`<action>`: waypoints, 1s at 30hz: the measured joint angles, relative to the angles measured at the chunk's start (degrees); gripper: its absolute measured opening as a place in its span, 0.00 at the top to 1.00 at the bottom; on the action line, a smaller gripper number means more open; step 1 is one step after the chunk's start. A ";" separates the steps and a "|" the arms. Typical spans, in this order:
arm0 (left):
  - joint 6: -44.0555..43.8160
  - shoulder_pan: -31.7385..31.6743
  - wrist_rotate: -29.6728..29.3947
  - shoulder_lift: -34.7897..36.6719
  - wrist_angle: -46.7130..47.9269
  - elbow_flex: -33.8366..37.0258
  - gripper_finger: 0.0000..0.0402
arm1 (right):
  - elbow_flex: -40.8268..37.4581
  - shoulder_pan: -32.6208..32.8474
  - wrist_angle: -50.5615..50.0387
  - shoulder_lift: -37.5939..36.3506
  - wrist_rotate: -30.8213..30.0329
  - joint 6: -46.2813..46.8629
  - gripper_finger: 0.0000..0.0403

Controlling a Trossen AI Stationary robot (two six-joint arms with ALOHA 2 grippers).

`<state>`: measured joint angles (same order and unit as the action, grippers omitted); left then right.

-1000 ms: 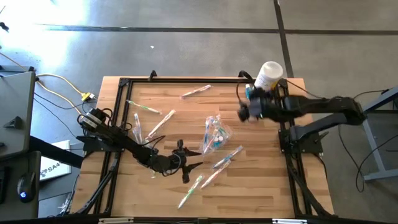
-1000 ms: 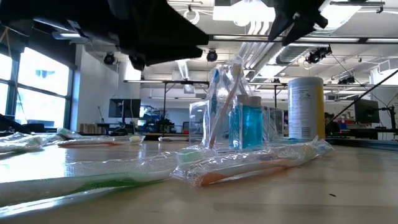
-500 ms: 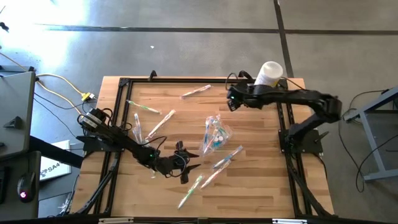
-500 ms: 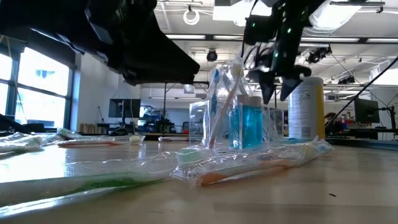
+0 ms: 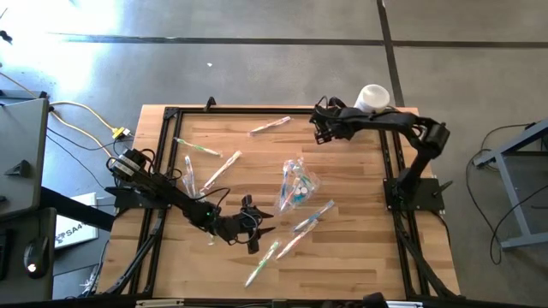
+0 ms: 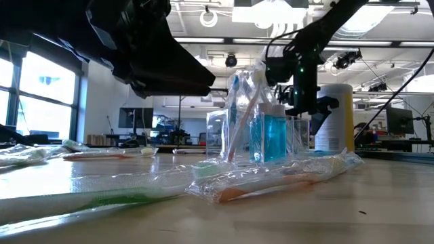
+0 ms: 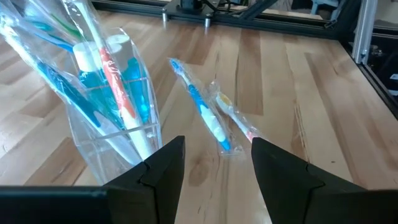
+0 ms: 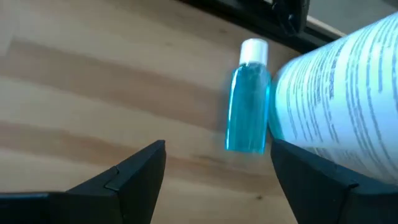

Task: Pick & Place toothbrushing station
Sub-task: Put the blue mouthwash into the transparent organizer

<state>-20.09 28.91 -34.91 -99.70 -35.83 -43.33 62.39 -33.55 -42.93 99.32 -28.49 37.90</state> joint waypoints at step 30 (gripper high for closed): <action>-0.18 -0.01 3.32 0.00 0.01 0.00 0.55 | -7.19 -8.41 15.71 1.94 1.40 -2.20 0.30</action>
<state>-20.27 28.89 -31.58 -99.70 -35.82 -43.33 55.20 -41.96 -27.22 101.26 -27.10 35.70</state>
